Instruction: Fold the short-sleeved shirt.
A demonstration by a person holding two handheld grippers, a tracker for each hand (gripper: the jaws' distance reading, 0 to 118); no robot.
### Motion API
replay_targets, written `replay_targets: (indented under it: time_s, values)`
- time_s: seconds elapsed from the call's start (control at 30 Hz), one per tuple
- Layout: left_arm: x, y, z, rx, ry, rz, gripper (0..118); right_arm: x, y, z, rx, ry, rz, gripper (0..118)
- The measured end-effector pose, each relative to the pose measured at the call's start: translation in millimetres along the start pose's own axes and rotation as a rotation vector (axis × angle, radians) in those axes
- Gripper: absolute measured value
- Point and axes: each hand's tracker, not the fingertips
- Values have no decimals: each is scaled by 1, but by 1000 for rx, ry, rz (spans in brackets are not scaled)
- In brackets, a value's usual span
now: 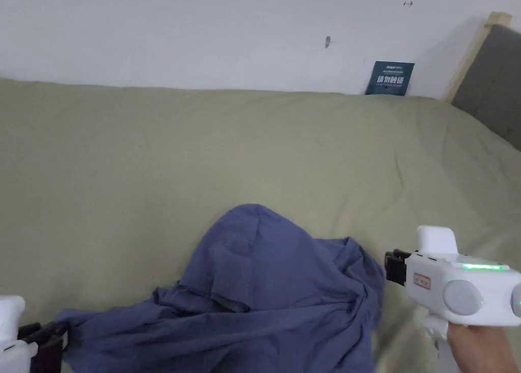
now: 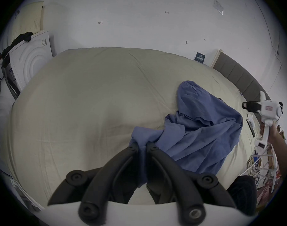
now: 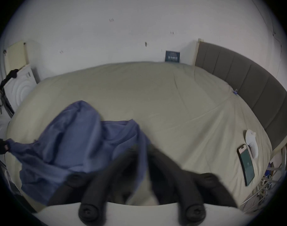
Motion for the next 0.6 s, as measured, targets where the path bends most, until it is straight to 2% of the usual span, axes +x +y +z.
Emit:
replay_targets:
  time_s: [0.03,0.07,0.13,0.23,0.3,0.33,0.37,0.4,0.43,0.47,0.53,0.6]
  values:
    - [0,0,-1,-7,1,-2,8,4,5,-20,-51,11,0,96]
    - [0,-1,-1,-12,6,-4,8,6,7,-36,-89,6,5,107]
    - [-15,-2,-16,-17,10,-5,8,6,8,-61,-84,2,12,98]
    - [-24,-4,-25,-29,22,-6,8,5,5,-89,-164,30,-10,94]
    - [-19,-5,-27,-35,28,-10,8,4,-2,-101,-244,29,-13,74]
    - [-20,-6,-29,-36,35,-14,8,3,-6,-101,-258,11,-15,72]
    - [-23,-7,-32,-41,44,-20,8,3,-8,-93,-196,-18,-16,69]
    - [-19,-6,-34,-43,56,-27,8,5,-7,-85,-169,10,-39,69]
    - [-21,-7,-36,-45,57,-27,8,7,-6,-80,-187,23,-62,53]
    - [-22,-7,-38,-45,57,-26,8,5,-4,-76,-190,20,-61,3]
    - [-18,-4,-40,-45,57,-32,8,7,-2,-63,-186,62,-116,4]
    - [-18,-2,-40,-36,57,-30,8,4,6,-47,-147,61,-98,4]
